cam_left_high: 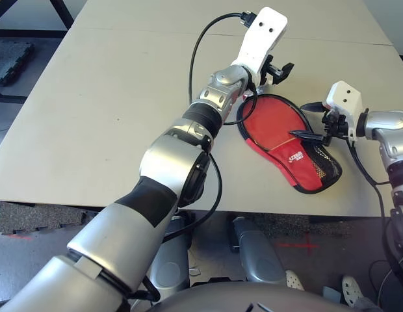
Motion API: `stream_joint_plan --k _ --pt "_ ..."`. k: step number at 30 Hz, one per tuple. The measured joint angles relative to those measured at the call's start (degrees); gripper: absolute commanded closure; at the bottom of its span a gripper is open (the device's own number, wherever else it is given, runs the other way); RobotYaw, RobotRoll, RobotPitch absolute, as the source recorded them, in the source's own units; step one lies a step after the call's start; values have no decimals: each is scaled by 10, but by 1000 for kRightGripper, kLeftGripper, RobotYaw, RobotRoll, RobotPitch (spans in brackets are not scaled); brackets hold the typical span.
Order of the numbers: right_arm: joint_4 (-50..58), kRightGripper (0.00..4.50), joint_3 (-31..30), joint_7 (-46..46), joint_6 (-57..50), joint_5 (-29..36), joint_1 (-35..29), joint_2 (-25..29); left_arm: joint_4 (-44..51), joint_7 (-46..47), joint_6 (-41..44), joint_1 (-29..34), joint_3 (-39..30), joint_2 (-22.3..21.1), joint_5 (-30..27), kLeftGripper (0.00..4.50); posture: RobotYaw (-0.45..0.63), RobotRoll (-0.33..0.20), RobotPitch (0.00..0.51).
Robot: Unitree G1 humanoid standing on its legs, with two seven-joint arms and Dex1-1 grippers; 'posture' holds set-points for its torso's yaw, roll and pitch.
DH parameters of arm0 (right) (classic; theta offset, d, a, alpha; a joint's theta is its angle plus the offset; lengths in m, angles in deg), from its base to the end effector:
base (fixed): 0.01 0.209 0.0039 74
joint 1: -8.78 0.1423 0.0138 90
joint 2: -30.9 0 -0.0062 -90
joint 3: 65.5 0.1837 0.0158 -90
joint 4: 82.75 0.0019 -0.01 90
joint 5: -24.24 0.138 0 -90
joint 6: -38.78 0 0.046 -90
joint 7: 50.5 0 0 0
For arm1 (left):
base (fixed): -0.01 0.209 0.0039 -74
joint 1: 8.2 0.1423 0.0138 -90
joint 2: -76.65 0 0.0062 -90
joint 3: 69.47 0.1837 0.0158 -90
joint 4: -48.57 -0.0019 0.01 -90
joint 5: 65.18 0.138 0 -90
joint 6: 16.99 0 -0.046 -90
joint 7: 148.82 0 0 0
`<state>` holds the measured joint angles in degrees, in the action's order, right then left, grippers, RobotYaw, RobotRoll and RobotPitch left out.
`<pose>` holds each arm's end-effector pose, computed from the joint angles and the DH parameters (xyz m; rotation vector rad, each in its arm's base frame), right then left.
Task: Store the ping-pong paddle in its case and zip it.
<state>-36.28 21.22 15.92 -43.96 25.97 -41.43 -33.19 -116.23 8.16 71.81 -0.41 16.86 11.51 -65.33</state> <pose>0.3052 -0.3051 0.1574 -0.6002 0.2878 0.8881 0.3568 -0.0021 0.2160 0.1350 -0.0505 -0.8270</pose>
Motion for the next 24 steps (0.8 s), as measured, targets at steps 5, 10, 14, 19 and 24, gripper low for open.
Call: stream_joint_plan --k 5,10,14,19,24 --pt "-7 0 0 -4 2 0 3 -2 2 -6 0 -1 3 -9 3 12 -168 0 270" --pt "-15 0 0 -5 7 0 7 -5 2 -1 0 -1 5 -28 8 12 -161 0 265" --pt "-21 0 -2 -5 10 -1 10 -5 2 5 0 1 10 -39 16 12 -160 0 260" --pt "-25 0 -2 -5 11 -1 14 -8 9 -22 0 12 17 -63 18 12 -156 0 258" --pt "-32 0 -4 -4 11 -2 18 -9 54 -127 -3 68 50 -103 27 12 -142 0 254"
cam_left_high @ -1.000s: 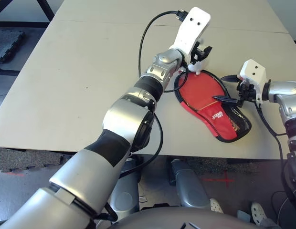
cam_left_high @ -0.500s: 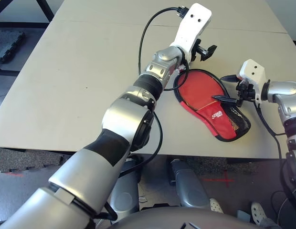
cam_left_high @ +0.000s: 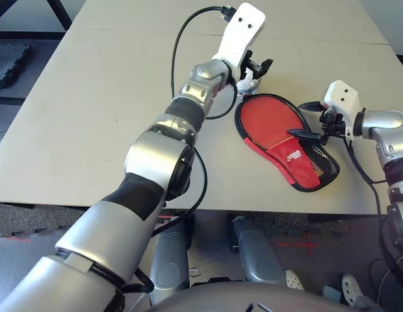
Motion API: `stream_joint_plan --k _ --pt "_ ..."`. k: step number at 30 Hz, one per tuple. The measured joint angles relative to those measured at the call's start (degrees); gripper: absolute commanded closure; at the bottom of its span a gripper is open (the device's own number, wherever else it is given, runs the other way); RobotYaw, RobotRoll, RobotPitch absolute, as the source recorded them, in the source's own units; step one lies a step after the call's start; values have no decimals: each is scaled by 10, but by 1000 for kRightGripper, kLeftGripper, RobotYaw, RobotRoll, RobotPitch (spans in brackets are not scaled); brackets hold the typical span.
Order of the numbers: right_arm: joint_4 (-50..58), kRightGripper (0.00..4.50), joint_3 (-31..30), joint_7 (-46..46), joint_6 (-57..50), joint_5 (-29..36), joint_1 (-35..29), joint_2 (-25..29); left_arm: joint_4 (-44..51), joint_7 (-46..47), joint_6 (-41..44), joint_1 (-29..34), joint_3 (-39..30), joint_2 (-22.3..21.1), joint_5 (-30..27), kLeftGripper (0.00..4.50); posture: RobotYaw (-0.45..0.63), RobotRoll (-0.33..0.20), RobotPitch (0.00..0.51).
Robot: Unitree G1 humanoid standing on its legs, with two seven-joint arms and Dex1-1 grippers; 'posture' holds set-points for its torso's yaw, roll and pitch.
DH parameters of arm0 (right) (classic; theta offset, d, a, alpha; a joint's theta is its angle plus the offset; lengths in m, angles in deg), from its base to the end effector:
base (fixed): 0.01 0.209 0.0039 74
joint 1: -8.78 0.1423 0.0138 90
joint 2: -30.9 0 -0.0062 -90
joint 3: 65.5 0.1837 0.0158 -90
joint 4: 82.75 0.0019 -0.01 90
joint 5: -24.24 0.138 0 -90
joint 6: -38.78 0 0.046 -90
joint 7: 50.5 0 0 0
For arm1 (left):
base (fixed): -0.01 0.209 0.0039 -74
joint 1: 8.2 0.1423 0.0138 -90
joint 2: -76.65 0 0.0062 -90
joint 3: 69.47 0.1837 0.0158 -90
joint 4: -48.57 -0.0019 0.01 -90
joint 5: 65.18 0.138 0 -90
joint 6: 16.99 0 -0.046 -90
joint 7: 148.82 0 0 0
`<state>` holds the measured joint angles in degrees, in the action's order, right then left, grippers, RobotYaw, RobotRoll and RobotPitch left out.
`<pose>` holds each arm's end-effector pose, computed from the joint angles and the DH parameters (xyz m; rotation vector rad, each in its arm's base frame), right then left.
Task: Store the ping-pong paddle in its case and zip it.
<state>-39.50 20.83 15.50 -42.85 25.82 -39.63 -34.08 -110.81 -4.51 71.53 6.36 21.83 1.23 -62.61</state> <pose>0.3095 -0.3033 0.1557 -0.5857 0.2840 0.8835 0.3733 0.0616 0.2047 0.2911 -0.0188 -0.8834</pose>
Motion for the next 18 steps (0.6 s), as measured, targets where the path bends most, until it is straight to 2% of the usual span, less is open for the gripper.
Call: stream_joint_plan --k 4,8,13,18 --pt "-8 0 0 0 0 -1 3 -1 121 -100 20 104 41 -22 0 12 -129 0 257" --pt "-15 0 0 0 -1 -3 6 -1 255 -141 75 200 68 -37 -4 12 -117 0 258" --pt "-32 0 0 0 -7 -4 14 -3 390 -126 138 273 80 -30 -13 12 -102 0 256" --pt "-47 0 -1 0 -13 -7 26 -8 426 -89 163 296 96 -4 -13 12 -95 0 257"
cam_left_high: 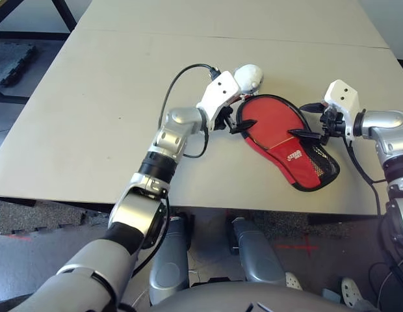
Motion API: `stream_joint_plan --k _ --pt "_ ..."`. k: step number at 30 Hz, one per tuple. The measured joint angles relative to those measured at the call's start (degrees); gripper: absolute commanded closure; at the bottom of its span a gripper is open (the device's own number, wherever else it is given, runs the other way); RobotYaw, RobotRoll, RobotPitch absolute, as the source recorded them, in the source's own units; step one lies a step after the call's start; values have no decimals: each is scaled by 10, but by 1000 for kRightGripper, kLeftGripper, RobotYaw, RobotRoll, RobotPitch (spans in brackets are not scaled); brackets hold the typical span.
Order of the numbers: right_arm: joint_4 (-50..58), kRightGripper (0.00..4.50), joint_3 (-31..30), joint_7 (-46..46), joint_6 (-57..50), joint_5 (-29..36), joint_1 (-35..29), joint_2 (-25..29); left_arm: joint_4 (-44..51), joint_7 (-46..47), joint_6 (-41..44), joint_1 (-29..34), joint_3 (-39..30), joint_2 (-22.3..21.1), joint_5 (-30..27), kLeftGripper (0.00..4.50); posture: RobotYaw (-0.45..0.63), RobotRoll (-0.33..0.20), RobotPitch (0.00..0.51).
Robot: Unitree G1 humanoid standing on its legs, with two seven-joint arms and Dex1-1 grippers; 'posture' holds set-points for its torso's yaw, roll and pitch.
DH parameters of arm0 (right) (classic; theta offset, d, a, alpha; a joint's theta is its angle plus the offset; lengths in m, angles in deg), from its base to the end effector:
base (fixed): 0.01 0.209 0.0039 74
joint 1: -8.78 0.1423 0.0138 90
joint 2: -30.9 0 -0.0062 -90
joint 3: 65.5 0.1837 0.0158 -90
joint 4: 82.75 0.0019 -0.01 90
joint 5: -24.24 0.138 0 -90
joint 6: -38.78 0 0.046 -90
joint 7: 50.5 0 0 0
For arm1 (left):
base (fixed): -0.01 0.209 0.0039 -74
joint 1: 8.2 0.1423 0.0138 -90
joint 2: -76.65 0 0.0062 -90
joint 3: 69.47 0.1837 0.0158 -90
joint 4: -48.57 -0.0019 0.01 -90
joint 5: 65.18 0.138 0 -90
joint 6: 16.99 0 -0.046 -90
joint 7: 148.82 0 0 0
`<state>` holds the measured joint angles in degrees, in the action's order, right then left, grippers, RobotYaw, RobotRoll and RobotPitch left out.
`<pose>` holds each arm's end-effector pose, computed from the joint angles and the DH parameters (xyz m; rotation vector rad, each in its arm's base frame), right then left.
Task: Store the ping-pong paddle in its case and zip it.
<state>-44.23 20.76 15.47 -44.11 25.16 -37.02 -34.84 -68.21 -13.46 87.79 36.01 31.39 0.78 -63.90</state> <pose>0.3142 -0.3049 0.1536 -0.5387 0.3238 0.8612 0.3240 0.0697 0.1465 0.2653 0.0441 -1.0861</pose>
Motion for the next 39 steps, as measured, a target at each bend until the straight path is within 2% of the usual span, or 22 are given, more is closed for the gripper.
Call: stream_joint_plan --k 8,15,31,39 --pt "-15 0 0 5 -10 0 12 -1 8 31 2 20 40 17 8 12 -88 0 256" --pt "-37 0 3 11 -29 1 28 -5 -29 51 2 24 60 29 13 12 -82 0 257" --pt "-94 0 25 16 -107 12 83 -10 -32 61 10 20 61 32 13 12 -70 0 268" --pt "-95 0 26 19 -109 12 86 -10 -29 61 10 19 61 33 13 12 -68 0 267"
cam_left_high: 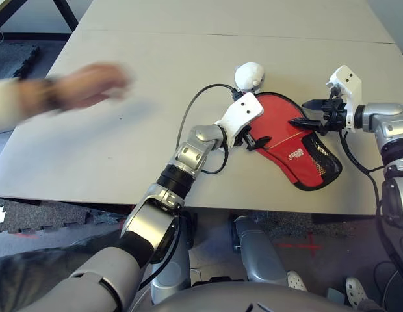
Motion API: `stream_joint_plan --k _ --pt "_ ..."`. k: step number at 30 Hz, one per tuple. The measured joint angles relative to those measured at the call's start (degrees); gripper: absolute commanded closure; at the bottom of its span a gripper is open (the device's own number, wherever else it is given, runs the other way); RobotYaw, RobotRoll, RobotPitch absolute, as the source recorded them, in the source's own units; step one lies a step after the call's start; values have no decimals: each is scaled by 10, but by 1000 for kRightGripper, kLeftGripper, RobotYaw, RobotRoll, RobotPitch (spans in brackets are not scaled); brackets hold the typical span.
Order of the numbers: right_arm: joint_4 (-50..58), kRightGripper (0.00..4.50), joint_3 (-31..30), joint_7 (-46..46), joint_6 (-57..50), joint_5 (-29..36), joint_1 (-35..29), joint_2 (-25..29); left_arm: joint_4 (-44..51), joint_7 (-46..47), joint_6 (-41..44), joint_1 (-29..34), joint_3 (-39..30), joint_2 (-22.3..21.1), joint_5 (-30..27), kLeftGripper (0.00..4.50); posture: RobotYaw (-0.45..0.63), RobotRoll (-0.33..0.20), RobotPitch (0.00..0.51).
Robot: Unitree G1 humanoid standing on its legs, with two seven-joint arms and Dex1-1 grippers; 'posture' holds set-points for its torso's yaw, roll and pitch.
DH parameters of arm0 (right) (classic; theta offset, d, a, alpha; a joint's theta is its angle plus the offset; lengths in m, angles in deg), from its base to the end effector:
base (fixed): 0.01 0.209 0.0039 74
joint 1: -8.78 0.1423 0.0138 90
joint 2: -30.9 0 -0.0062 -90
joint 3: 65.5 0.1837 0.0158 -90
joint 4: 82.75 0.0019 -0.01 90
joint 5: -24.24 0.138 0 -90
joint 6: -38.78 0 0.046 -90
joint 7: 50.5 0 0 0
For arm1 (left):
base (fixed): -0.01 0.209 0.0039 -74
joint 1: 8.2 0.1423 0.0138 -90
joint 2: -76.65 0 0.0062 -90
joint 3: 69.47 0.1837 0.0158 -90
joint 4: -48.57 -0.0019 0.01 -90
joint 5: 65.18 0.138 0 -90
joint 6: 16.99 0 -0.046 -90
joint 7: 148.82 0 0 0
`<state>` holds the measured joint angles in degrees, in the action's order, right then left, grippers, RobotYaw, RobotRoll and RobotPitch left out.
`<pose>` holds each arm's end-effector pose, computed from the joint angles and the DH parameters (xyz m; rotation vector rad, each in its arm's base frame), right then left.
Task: Store the ping-pong paddle in its case and zip it.
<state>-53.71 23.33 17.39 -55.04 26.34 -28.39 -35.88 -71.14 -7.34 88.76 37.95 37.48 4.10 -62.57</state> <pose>0.3265 -0.3101 0.1658 -0.3067 0.3984 0.7951 0.3123 0.0426 0.1224 0.2944 0.1367 -1.0766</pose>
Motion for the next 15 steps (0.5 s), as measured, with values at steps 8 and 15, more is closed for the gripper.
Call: stream_joint_plan --k 8,15 --pt "0 0 0 5 -1 0 0 0 1 1 0 0 1 -1 0 12 -69 0 266" --pt "0 0 0 8 -1 0 0 0 1 4 -2 1 5 -2 0 12 -69 0 265"
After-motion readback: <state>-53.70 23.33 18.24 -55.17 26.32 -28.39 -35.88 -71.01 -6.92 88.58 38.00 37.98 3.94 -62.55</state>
